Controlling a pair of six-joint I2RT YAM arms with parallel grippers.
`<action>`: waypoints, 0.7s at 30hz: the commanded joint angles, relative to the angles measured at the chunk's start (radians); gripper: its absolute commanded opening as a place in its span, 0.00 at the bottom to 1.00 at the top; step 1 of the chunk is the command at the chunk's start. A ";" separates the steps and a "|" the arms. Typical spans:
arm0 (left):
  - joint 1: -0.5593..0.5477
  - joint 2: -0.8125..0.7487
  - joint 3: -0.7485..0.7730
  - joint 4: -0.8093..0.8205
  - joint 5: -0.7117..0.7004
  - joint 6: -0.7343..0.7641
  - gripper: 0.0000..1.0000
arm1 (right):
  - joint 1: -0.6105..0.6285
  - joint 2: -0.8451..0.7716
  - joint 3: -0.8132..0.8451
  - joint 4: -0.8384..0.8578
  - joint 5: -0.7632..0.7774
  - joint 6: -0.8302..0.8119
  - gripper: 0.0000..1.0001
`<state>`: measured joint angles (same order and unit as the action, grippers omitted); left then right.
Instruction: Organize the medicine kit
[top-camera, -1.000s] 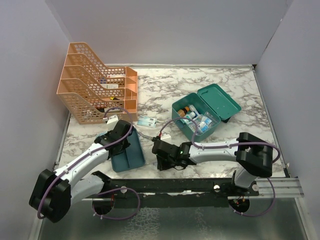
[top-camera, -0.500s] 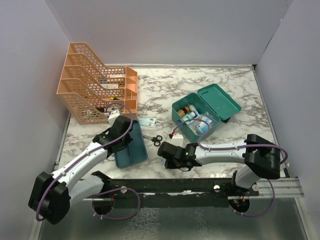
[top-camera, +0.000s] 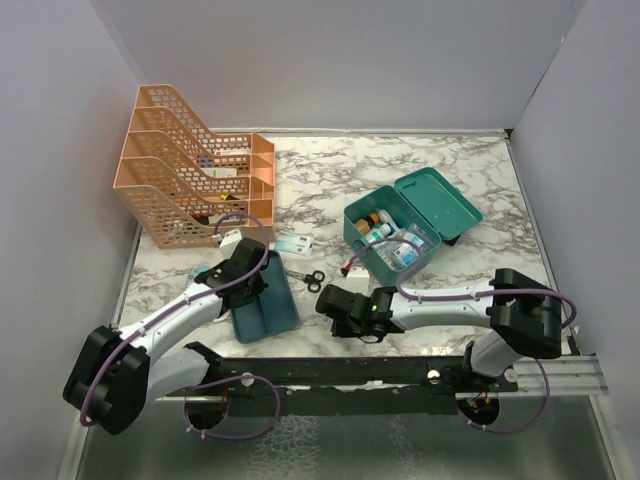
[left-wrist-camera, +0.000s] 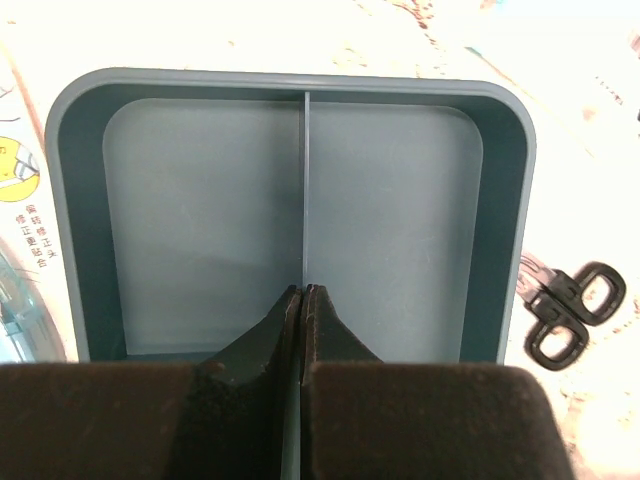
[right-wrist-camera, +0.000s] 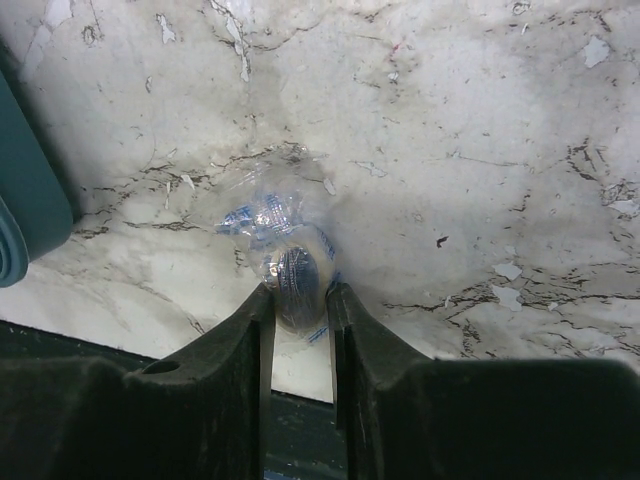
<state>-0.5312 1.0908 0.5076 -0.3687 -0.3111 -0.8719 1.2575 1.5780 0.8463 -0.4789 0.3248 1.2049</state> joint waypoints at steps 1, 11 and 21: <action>0.005 -0.008 -0.019 -0.015 -0.108 -0.032 0.00 | 0.006 -0.016 -0.017 -0.059 0.074 0.017 0.24; 0.006 -0.054 0.011 -0.006 -0.036 0.016 0.47 | 0.006 -0.064 0.005 -0.040 0.133 -0.013 0.17; 0.006 -0.218 0.134 -0.125 -0.065 0.071 0.62 | 0.006 -0.054 0.061 -0.018 0.128 -0.086 0.12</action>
<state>-0.5301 0.9417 0.5690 -0.4381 -0.3626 -0.8448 1.2575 1.5311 0.8520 -0.5159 0.4118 1.1725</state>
